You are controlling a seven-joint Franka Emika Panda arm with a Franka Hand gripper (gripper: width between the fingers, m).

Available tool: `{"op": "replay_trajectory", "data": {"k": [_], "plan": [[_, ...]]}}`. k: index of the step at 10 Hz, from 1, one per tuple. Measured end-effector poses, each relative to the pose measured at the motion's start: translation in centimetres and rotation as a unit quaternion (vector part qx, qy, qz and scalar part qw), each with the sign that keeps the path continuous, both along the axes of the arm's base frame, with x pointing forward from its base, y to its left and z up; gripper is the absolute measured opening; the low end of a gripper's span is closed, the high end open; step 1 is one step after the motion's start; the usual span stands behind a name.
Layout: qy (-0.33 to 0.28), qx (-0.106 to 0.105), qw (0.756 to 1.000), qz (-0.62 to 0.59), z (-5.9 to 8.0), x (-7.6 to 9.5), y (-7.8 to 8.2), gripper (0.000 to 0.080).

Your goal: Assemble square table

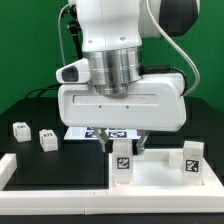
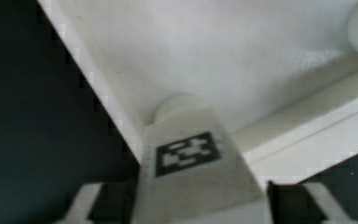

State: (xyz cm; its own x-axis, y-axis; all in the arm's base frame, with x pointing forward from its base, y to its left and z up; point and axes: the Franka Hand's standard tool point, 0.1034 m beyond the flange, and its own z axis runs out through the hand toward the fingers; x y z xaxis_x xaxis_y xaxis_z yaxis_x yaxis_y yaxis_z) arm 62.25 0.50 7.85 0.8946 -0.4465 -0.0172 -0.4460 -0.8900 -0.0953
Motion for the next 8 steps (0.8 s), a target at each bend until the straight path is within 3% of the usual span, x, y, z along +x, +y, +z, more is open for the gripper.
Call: {"op": "replay_trajectory", "data": {"k": [1,5,7,8], "plan": [[0.003,0.001,0.999,-0.037,0.0,0.0,0.01,0.0288],[0.015,0.007,0.985,-0.171,0.02,0.05,-0.03,0.0289],[0.033,0.04,0.949,-0.311,0.02,0.08,-0.64,0.0289],[0.035,0.046,0.928,-0.368,-0.05,0.22,-0.49,0.0291]]}}
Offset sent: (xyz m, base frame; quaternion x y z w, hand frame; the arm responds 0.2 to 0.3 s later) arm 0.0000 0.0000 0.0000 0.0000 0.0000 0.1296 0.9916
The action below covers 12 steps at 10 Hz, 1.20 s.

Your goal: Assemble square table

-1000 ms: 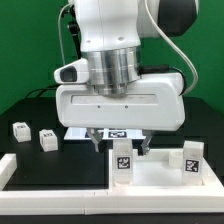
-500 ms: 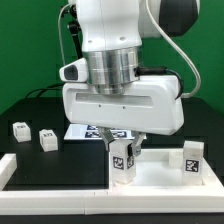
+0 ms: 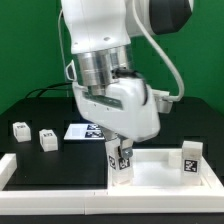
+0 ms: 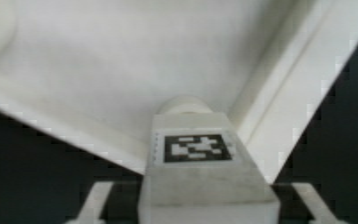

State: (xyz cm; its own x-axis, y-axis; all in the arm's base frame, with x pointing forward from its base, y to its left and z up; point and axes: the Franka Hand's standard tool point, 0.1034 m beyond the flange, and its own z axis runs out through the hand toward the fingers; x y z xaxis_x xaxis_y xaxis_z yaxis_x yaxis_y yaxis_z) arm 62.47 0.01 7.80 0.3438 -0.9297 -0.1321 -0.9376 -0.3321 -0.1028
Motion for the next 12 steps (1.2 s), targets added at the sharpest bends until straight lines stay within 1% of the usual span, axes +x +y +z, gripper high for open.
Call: {"op": "replay_trajectory", "data": {"k": [1,2,4,5,6,7,8,9,10,12], "plan": [[0.004,0.002,0.999,-0.046,-0.05,-0.01,0.16,0.0291],[0.013,0.009,0.995,-0.103,-0.09,-0.01,0.3,0.0291],[0.019,0.01,0.988,-0.155,-0.11,0.03,0.41,0.0291],[0.017,0.01,0.989,-0.147,-0.11,0.03,0.39,0.0291],[0.016,0.009,0.991,-0.134,-0.15,0.02,0.41,0.0344],[0.013,0.005,0.994,-0.109,-0.12,0.04,0.42,0.0344],[0.001,-0.008,1.0,-0.01,0.02,0.15,0.53,0.0549],[-0.007,-0.013,0.998,0.061,0.14,0.22,0.72,0.062],[-0.008,-0.013,0.998,0.064,0.08,0.19,0.64,0.064],[-0.018,-0.018,0.991,0.135,0.06,0.18,0.56,0.0648]]}}
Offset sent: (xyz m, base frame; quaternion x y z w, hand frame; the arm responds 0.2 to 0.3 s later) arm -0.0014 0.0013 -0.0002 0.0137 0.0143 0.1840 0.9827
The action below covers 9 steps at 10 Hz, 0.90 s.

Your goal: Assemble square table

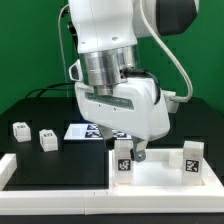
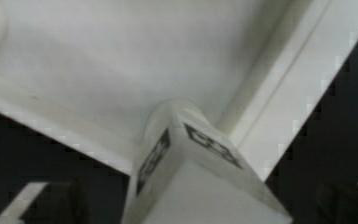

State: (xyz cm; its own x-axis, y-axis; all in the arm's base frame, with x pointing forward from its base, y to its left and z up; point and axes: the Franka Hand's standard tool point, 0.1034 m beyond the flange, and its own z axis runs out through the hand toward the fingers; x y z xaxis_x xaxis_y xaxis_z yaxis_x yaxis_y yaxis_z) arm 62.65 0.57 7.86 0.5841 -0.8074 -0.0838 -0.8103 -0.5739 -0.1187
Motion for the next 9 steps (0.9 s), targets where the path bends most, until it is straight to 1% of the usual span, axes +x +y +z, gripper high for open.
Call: {"op": "replay_trajectory", "data": {"k": [1,2,5,6,7,8,9], "plan": [[-0.006,-0.005,0.999,0.054,-0.04,-0.02,0.01,0.0648],[-0.01,-0.018,0.991,0.133,-0.23,0.0,0.1,0.0649],[-0.03,-0.027,0.959,0.281,-0.36,0.18,0.57,0.0649],[-0.032,-0.027,0.955,0.292,-0.37,0.19,0.5,0.0649],[-0.03,-0.026,0.96,0.277,-0.37,0.19,0.55,0.0649],[-0.029,-0.025,0.962,0.272,-0.36,0.19,0.54,0.0539],[-0.027,-0.024,0.966,0.254,-0.36,0.19,0.56,0.0373]]}}
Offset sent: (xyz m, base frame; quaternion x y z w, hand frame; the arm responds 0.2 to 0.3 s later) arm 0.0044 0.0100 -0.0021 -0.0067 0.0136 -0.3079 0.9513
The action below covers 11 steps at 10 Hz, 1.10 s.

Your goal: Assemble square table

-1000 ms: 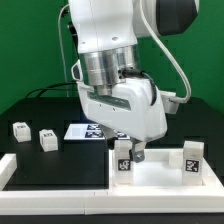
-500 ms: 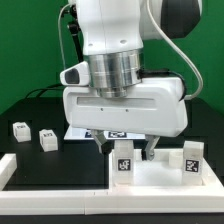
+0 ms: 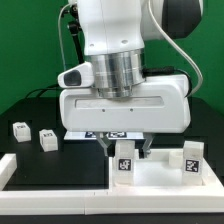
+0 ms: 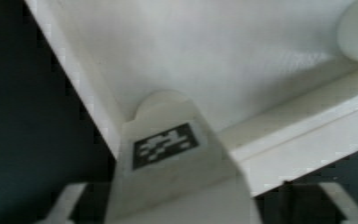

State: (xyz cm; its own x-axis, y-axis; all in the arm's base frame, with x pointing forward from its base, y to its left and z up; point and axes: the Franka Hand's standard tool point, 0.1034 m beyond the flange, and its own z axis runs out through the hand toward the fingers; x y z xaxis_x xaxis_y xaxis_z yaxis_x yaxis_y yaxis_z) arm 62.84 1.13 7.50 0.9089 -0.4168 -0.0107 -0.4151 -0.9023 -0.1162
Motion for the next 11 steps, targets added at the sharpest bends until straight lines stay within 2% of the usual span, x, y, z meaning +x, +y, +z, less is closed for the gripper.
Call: {"op": "replay_trajectory", "data": {"k": [1,2,5,6,7,8,10,11], "plan": [[0.006,0.0,0.999,-0.043,-0.09,-0.13,-0.22,0.0373],[0.009,0.001,0.998,-0.067,-0.13,-0.17,-0.31,0.0299],[0.02,0.005,0.987,-0.161,-0.15,-0.19,-0.37,0.0298],[0.031,0.019,0.964,-0.264,-0.25,-0.3,-0.46,0.0298],[0.046,0.035,0.928,-0.368,-0.46,-0.5,-0.38,0.0295],[0.054,0.047,0.902,-0.426,-0.44,-0.42,-0.34,0.0295],[0.064,0.056,0.867,-0.49,-0.42,-0.37,-0.23,0.0295],[0.064,0.056,0.865,-0.494,-0.47,-0.39,-0.16,0.0295]]}}
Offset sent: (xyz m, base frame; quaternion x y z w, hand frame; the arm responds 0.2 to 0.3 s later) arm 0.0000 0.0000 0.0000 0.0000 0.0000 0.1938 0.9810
